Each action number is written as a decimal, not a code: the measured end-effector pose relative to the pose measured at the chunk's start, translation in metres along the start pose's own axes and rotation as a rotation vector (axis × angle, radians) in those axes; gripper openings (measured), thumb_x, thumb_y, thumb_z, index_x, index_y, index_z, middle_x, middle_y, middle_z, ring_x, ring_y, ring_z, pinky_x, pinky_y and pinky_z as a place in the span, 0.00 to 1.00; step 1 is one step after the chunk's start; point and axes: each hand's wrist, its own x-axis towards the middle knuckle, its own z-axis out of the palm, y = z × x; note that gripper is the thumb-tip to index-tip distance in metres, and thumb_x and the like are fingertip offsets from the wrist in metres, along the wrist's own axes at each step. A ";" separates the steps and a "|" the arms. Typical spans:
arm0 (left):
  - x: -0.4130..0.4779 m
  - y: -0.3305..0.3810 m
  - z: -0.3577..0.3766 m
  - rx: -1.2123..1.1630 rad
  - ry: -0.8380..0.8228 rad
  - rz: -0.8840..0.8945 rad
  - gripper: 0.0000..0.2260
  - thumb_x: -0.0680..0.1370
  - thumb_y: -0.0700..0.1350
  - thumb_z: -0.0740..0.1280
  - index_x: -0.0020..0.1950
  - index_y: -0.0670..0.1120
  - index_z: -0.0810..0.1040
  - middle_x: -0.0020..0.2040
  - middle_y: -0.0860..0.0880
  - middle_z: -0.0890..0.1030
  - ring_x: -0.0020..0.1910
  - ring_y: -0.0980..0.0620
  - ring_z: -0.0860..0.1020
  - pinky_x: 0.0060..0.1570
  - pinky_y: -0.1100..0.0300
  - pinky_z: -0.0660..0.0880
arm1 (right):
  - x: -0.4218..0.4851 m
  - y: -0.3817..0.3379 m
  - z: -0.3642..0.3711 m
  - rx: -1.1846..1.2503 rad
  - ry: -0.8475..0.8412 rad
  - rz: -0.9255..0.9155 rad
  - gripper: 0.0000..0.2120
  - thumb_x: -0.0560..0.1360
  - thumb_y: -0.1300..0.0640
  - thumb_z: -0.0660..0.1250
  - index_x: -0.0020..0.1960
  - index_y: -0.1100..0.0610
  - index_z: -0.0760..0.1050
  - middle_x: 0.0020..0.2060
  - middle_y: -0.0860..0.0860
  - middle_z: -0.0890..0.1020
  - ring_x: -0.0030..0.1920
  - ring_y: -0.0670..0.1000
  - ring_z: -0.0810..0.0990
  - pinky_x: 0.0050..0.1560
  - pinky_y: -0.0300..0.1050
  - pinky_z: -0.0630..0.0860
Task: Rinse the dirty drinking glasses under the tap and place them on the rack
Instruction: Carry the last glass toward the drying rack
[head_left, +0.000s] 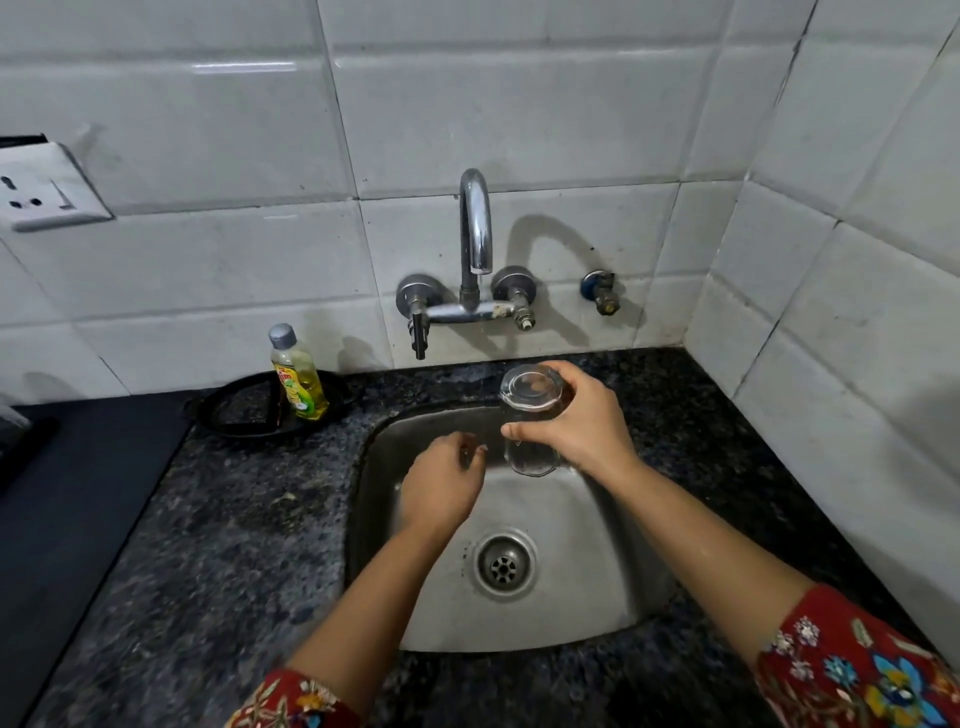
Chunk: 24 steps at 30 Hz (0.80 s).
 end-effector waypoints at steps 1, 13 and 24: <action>-0.001 0.002 -0.001 -0.011 0.020 0.000 0.14 0.79 0.53 0.61 0.61 0.51 0.77 0.59 0.51 0.80 0.56 0.50 0.79 0.50 0.57 0.73 | 0.001 0.001 -0.001 0.004 0.005 -0.009 0.31 0.52 0.47 0.82 0.53 0.48 0.77 0.48 0.44 0.83 0.50 0.46 0.81 0.53 0.45 0.78; -0.011 -0.019 -0.033 -1.058 0.079 -0.420 0.08 0.79 0.42 0.63 0.55 0.46 0.79 0.50 0.49 0.83 0.48 0.52 0.79 0.48 0.55 0.73 | 0.001 -0.016 0.031 0.740 -0.129 0.346 0.17 0.65 0.61 0.77 0.49 0.52 0.75 0.45 0.50 0.83 0.43 0.48 0.82 0.42 0.39 0.78; -0.020 -0.199 -0.192 -1.053 0.378 -0.439 0.07 0.79 0.41 0.64 0.56 0.47 0.78 0.50 0.52 0.82 0.50 0.54 0.79 0.50 0.56 0.72 | -0.012 -0.140 0.237 1.092 -0.374 0.755 0.07 0.70 0.54 0.73 0.41 0.54 0.76 0.38 0.49 0.78 0.38 0.46 0.73 0.39 0.40 0.73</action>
